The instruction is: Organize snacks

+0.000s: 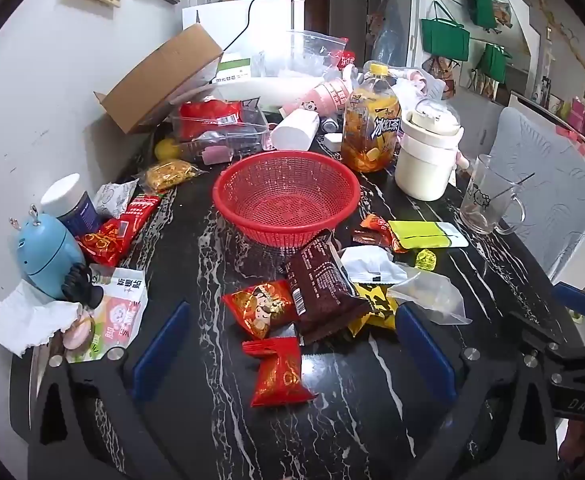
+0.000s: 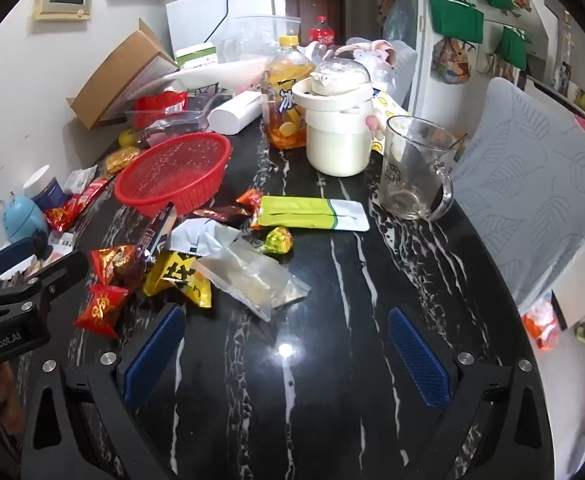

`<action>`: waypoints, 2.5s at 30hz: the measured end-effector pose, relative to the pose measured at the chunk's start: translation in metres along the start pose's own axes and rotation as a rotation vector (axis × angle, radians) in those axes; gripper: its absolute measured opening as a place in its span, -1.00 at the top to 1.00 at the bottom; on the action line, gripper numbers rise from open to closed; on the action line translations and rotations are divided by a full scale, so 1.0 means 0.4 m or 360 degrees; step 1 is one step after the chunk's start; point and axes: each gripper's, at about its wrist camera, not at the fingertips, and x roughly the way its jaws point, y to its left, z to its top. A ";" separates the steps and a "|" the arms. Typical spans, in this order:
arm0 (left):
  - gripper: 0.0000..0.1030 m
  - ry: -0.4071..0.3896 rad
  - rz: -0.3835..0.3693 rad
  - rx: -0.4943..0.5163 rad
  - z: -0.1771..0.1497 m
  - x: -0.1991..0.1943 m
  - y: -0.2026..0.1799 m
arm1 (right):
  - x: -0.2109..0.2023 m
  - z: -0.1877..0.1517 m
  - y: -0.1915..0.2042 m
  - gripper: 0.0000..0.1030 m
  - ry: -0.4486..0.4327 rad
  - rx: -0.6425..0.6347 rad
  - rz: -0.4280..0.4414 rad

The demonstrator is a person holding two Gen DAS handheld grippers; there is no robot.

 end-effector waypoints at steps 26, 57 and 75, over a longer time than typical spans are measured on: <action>-1.00 -0.0007 -0.0120 -0.0006 -0.024 -0.013 0.021 | -0.014 -0.019 0.022 -1.00 -0.0024 -0.0004 -0.0010; -1.00 0.0017 -0.0124 -0.0008 -0.036 -0.021 0.021 | -0.035 -0.026 0.024 -1.00 -0.0049 -0.0004 0.0026; -1.00 0.0033 -0.0127 -0.0010 -0.034 -0.028 0.009 | -0.047 -0.029 0.017 -1.00 -0.0062 -0.0008 0.0024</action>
